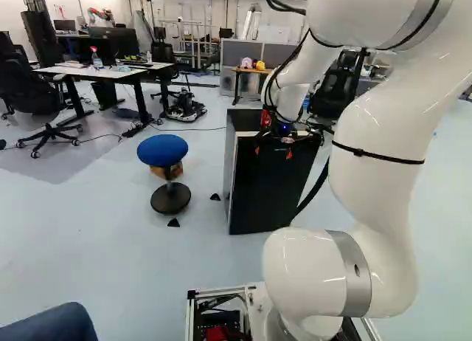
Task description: Grab a drink from the fridge
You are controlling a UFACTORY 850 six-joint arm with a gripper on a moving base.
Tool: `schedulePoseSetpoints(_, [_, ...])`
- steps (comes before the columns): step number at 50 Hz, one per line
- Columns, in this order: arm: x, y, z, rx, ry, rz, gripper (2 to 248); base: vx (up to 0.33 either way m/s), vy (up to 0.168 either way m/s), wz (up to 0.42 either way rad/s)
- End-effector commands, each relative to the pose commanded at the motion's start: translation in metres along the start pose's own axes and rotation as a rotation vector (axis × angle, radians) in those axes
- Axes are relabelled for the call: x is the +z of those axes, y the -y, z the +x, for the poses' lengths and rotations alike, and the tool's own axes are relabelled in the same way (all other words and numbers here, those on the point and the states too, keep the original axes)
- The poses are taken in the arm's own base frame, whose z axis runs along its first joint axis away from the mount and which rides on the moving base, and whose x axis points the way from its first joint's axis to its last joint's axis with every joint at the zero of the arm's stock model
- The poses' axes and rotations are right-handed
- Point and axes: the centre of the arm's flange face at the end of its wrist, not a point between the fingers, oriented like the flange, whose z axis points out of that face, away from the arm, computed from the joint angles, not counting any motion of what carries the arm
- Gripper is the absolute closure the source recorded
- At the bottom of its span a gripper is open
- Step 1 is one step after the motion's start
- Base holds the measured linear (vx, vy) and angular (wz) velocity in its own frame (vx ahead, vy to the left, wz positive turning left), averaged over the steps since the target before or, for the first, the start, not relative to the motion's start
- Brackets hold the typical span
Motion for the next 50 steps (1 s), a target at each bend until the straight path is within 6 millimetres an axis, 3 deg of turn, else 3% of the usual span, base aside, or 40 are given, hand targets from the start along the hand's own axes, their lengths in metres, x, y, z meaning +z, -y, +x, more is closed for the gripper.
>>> schedulePoseSetpoints(50, [-0.031, 0.000, -0.053, -0.011, -0.425, 0.003, 3, 0.000, 0.000, 0.000])
